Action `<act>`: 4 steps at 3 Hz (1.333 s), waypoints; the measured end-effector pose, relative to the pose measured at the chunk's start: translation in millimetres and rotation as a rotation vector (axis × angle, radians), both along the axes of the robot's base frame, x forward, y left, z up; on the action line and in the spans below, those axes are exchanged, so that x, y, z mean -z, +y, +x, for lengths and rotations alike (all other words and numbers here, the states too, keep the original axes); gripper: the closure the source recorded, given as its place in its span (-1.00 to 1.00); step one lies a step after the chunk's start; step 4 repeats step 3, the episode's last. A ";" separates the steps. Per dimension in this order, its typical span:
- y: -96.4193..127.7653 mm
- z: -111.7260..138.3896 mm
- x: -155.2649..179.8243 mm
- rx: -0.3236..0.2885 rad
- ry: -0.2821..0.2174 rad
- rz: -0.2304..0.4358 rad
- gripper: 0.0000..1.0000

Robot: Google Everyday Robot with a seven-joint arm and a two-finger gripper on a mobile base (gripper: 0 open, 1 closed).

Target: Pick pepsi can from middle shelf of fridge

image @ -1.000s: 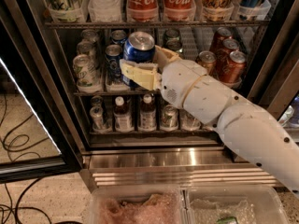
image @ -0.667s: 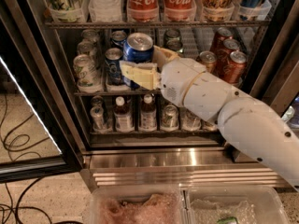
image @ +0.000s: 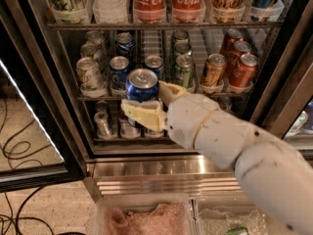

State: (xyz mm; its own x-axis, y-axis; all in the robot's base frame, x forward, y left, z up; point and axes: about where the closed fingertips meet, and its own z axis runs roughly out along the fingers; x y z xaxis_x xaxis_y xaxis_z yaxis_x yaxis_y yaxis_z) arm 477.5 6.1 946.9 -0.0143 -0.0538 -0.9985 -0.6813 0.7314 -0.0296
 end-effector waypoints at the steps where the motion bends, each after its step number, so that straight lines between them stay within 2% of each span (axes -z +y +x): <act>1: -18.9 -47.5 18.9 0.163 -0.052 0.092 1.00; 2: -25.2 -56.8 24.3 0.204 -0.062 0.115 1.00; 4: -25.2 -56.8 24.3 0.204 -0.062 0.115 1.00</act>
Offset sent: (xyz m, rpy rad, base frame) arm -0.0658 -0.0335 -0.0290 0.1435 -0.0716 -0.2460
